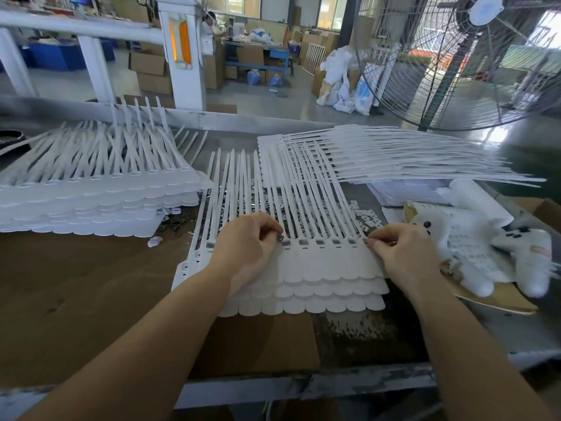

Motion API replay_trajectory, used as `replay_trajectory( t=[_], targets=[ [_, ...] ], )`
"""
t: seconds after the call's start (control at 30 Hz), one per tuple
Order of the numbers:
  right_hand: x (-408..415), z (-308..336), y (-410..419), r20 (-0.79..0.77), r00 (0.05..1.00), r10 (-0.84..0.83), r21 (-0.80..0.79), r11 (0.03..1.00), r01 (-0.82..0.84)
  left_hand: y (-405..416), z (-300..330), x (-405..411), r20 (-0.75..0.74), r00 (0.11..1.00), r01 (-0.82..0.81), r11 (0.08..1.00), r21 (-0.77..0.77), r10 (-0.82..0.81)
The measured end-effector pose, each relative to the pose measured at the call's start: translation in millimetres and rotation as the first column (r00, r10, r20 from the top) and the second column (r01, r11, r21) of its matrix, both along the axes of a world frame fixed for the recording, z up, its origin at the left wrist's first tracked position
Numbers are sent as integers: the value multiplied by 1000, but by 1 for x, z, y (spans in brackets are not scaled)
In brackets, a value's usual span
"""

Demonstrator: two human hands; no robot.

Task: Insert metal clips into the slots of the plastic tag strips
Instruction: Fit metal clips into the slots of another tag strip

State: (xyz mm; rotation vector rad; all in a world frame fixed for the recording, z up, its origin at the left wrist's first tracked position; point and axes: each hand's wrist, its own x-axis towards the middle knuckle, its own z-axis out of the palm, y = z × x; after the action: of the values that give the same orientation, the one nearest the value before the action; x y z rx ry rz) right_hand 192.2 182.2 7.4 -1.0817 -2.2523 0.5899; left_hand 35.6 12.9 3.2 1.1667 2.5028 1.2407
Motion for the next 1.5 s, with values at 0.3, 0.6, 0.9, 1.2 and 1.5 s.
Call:
replay_trajectory(
  t=[0.3, 0.6, 0.9, 1.2, 1.5],
  targets=[
    [-5, 5, 4, 5, 1000, -11, -150, 989, 11, 0, 0, 0, -9, 1000, -7, 1000, -9, 7],
    [-6, 3, 2, 180, 984, 13, 43, 999, -21, 0, 1, 0, -6, 1000, -8, 1000, -9, 8],
    [-6, 7, 7, -76, 996, -43, -288, 958, 19, -1, 2, 0, -18, 1000, 5, 1000, -14, -5],
    [-5, 4, 8, -26, 999, -30, -228, 973, 24, -2, 8, -12, 147, 986, -103, 987, 125, 85],
    [-4, 11, 6, 91, 994, 52, -81, 996, -44, -39, 19, -55, -297, 897, -373, 921, -113, 327]
  ],
)
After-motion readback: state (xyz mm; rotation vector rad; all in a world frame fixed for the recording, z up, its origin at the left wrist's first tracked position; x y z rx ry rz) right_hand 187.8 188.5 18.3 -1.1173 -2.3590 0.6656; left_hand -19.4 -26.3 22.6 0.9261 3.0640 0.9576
